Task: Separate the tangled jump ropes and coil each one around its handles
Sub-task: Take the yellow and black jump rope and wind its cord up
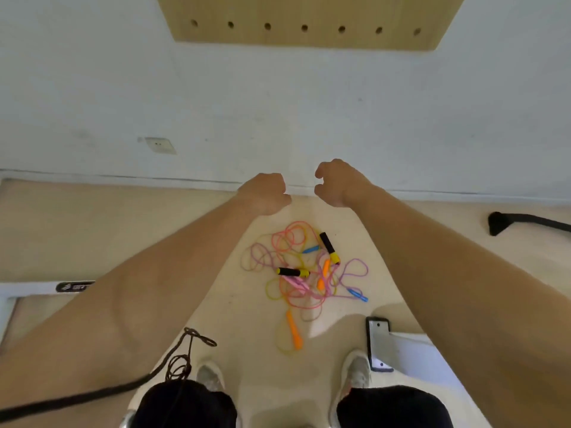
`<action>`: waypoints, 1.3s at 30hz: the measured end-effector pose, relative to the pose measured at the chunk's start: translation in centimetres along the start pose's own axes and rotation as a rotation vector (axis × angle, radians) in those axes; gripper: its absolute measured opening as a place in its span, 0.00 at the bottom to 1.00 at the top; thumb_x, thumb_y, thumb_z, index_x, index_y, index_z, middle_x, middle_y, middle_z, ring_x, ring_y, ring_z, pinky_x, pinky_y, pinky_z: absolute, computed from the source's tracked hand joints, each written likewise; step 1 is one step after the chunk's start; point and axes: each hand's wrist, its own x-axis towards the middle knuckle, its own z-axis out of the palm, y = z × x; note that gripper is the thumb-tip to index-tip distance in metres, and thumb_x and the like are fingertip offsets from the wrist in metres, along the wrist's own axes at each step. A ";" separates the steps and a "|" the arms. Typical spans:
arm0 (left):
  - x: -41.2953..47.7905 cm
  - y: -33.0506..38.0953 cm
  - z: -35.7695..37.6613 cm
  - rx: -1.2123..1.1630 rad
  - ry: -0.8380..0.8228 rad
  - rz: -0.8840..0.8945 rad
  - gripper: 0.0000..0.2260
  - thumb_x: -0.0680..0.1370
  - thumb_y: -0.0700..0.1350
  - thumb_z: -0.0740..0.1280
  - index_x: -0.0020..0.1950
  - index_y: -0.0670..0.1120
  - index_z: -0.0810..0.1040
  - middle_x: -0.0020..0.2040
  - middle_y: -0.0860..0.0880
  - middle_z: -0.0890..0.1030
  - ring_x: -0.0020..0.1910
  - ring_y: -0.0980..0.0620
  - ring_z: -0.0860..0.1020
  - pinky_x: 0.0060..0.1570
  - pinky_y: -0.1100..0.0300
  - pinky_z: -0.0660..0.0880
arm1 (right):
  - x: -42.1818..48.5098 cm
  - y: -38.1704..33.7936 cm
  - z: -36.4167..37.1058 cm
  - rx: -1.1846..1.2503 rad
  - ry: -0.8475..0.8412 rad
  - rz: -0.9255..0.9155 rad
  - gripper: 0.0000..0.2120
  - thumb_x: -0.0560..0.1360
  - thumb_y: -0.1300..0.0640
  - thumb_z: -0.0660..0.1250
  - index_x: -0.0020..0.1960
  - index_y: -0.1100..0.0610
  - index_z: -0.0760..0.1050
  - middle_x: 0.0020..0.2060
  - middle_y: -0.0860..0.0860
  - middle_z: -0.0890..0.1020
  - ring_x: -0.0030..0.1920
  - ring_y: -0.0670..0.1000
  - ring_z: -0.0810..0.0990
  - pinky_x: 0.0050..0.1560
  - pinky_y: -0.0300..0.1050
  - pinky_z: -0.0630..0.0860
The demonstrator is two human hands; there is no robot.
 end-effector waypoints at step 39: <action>24.2 -16.5 57.9 0.393 0.116 0.108 0.16 0.80 0.42 0.61 0.68 0.47 0.70 0.64 0.43 0.72 0.62 0.41 0.72 0.56 0.47 0.71 | 12.8 22.5 60.0 0.107 -0.240 0.101 0.21 0.82 0.52 0.59 0.72 0.57 0.64 0.62 0.58 0.75 0.58 0.58 0.75 0.58 0.50 0.74</action>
